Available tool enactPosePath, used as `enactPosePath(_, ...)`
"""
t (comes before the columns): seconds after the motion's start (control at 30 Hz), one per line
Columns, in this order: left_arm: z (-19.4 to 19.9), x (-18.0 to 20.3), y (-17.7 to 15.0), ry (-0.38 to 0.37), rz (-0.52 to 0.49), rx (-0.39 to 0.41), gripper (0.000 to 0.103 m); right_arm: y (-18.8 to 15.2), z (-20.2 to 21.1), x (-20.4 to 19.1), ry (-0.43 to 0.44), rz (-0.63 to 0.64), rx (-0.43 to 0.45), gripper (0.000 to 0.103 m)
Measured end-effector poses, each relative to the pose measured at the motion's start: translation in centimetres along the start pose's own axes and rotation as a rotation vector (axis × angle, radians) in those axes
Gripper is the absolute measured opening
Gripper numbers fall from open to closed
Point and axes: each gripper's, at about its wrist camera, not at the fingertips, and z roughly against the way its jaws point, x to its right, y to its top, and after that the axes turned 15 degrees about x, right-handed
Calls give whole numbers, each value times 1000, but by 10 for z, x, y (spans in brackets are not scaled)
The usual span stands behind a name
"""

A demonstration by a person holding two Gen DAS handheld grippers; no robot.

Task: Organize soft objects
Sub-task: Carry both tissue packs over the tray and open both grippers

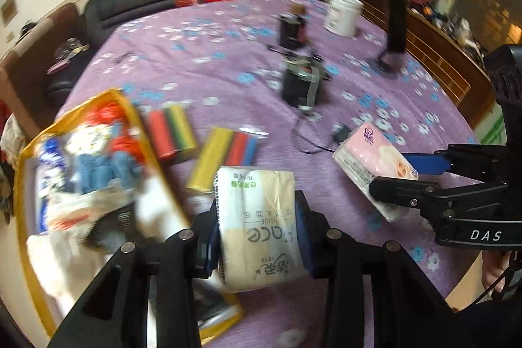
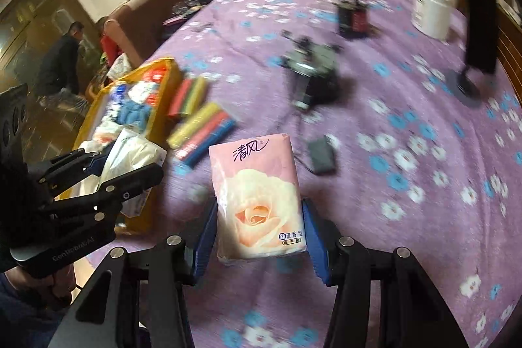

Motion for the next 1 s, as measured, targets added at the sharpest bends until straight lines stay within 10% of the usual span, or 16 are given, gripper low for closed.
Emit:
enactPosePath(0.47,51,-114,-33,200,133,13,38,38,-61,-123,175,168,-17,55)
enactPosePath(1.0,53,-147,-67,220,155,-43,38,52,-151,-204,219,217,-104,55)
